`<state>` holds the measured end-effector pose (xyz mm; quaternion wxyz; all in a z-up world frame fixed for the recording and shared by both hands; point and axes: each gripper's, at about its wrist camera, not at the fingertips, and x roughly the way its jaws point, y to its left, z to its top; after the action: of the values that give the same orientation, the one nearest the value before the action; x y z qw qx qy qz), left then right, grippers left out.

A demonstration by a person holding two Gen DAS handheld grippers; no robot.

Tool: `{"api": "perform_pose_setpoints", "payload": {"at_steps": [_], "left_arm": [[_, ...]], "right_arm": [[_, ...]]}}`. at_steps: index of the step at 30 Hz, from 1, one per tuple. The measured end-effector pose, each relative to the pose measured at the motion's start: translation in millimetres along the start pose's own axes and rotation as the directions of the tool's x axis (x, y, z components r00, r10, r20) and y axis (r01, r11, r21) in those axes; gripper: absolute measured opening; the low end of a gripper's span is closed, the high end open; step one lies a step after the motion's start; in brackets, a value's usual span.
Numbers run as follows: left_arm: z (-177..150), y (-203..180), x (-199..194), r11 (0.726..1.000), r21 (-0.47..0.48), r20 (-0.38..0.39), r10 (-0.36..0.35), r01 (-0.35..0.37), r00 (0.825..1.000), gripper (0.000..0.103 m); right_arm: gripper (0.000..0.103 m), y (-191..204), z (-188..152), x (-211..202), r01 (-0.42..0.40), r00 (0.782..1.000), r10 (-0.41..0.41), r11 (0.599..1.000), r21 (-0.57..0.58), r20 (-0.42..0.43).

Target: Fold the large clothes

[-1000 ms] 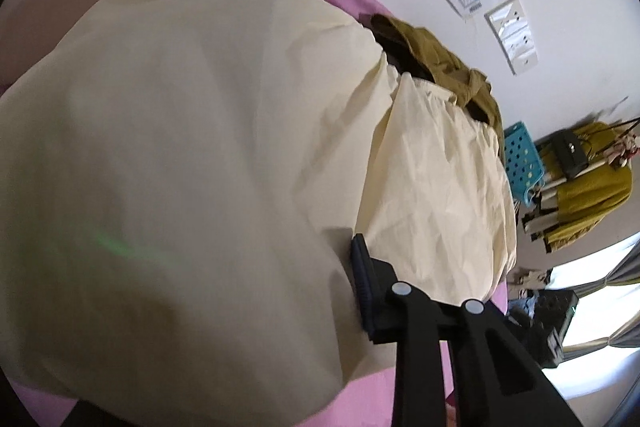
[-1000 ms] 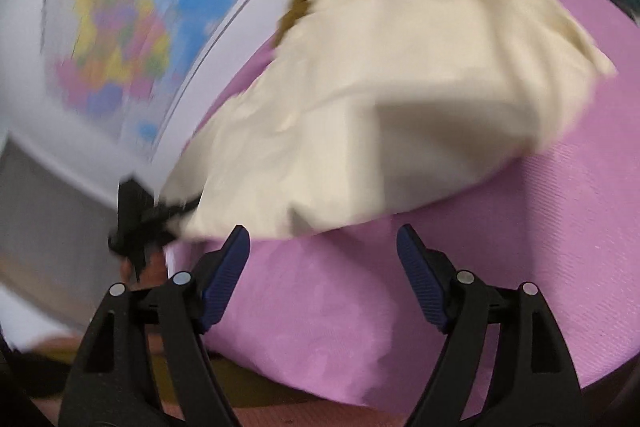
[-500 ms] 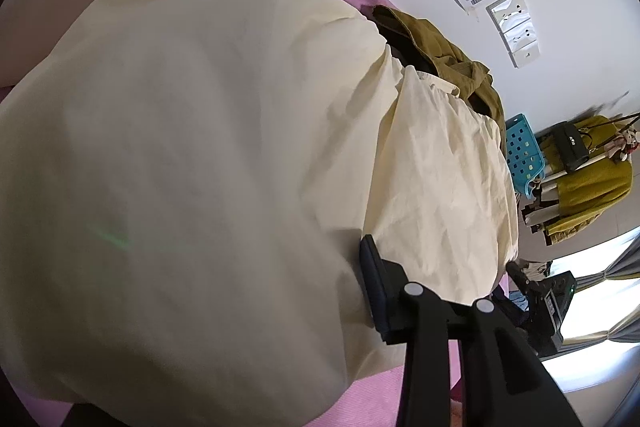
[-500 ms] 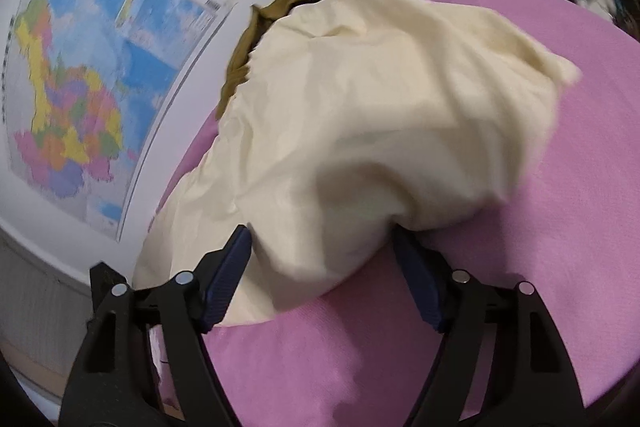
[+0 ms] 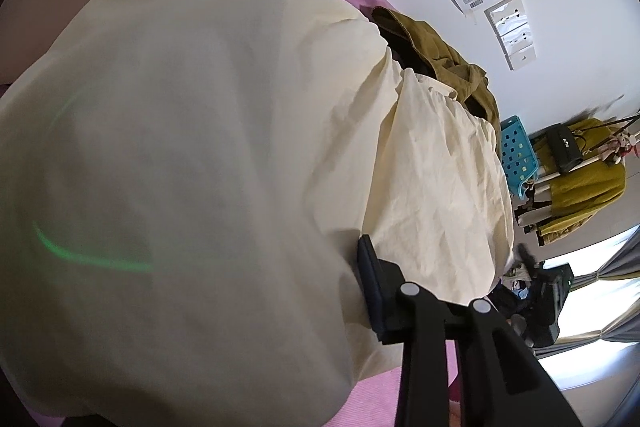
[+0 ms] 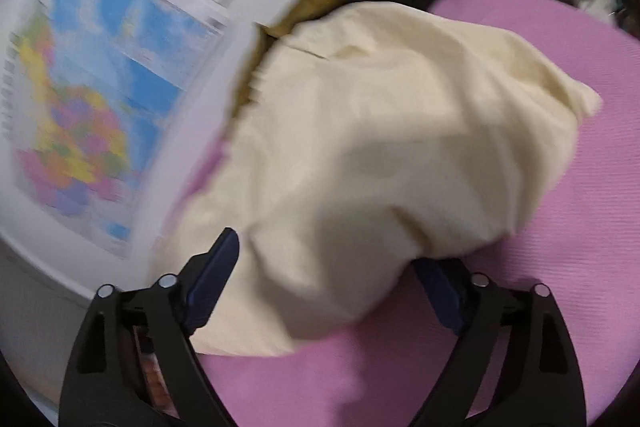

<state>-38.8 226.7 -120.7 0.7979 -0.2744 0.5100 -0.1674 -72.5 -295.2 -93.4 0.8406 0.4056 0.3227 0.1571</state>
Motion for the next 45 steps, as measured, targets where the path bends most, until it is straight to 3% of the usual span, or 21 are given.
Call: {"api": "perform_pose_setpoints", "payload": {"at_steps": [1,3,5,8,10,13,15,16,17,18,19,21,23,27,29,37,42,45], "left_arm": [[-1,0,0,1.0,0.002,0.005,0.0,0.0,1.0,0.034],[-1,0,1,1.0,0.0,0.014,0.001,-0.001,1.0,0.036],[-1,-5,2,0.999,0.034,0.026,-0.027,0.026,0.999,0.05],[-2,-14,6,0.996,0.085,0.06,-0.002,-0.004,0.998,0.055],[-3,-20,8,0.994,0.111,0.071,-0.012,0.004,0.997,0.068],[-3,-29,12,0.986,0.158,0.097,0.029,-0.044,0.995,0.069],[-2,-32,14,0.987,0.145,0.12,0.055,-0.073,0.991,0.068],[-2,-33,14,0.987,0.14,0.125,0.066,-0.084,0.99,0.065],[-1,-33,15,0.988,0.119,0.127,0.086,-0.101,0.988,0.058],[1,-32,15,0.989,0.087,0.127,0.11,-0.122,0.986,0.045],[2,-34,16,0.988,0.084,0.122,0.116,-0.127,0.986,0.04],[3,-34,18,0.988,0.089,0.125,0.116,-0.127,0.985,0.04],[3,-36,20,0.984,0.101,0.134,0.132,-0.146,0.982,0.038],[7,-37,14,0.983,0.091,0.134,0.147,-0.16,0.98,0.023],[9,-40,7,0.985,0.093,0.144,0.135,-0.149,0.98,0.019],[26,-65,-55,0.984,0.159,0.218,0.049,-0.085,0.975,0.013],[46,-78,-107,0.975,0.211,0.287,0.01,-0.073,0.958,0.013],[66,-81,-144,0.969,0.224,0.356,0.023,-0.109,0.934,0.013]], "right_arm": [[0.083,-2,-1,3,-0.003,1.0,0.003,1.0,0.002,0.004],[0.078,4,-3,18,0.093,0.995,-0.095,0.994,-0.051,-0.037],[0.079,13,-4,28,0.132,0.989,-0.137,0.987,-0.091,-0.049],[0.079,19,-2,40,0.107,0.993,-0.112,0.989,-0.104,-0.046],[0.079,24,-1,48,0.096,0.994,-0.102,0.988,-0.119,-0.042],[0.073,23,2,56,0.117,0.99,-0.126,0.984,-0.133,-0.06],[0.059,20,4,58,0.113,0.99,-0.123,0.986,-0.125,-0.071],[0.058,20,6,59,0.1,0.991,-0.11,0.987,-0.123,-0.078],[0.057,19,7,61,0.096,0.99,-0.108,0.987,-0.126,-0.093],[0.058,17,8,63,0.095,0.987,-0.111,0.987,-0.133,-0.113],[0.059,18,9,68,0.092,0.983,-0.114,0.984,-0.151,-0.144],[0.065,22,10,73,0.078,0.983,-0.104,0.984,-0.162,-0.154],[0.062,27,10,80,0.086,0.98,-0.117,0.978,-0.189,-0.163],[0.023,29,14,80,0.037,0.981,-0.071,0.982,-0.184,-0.182],[0.016,38,19,73,0.0,0.982,-0.035,0.982,-0.188,-0.184],[0.012,124,39,33,-0.118,0.988,0.075,0.925,-0.36,-0.132],[0.012,177,51,25,-0.19,0.981,0.157,0.876,-0.443,-0.111],[0.012,211,59,41,-0.237,0.971,0.21,0.847,-0.476,-0.111]]}}
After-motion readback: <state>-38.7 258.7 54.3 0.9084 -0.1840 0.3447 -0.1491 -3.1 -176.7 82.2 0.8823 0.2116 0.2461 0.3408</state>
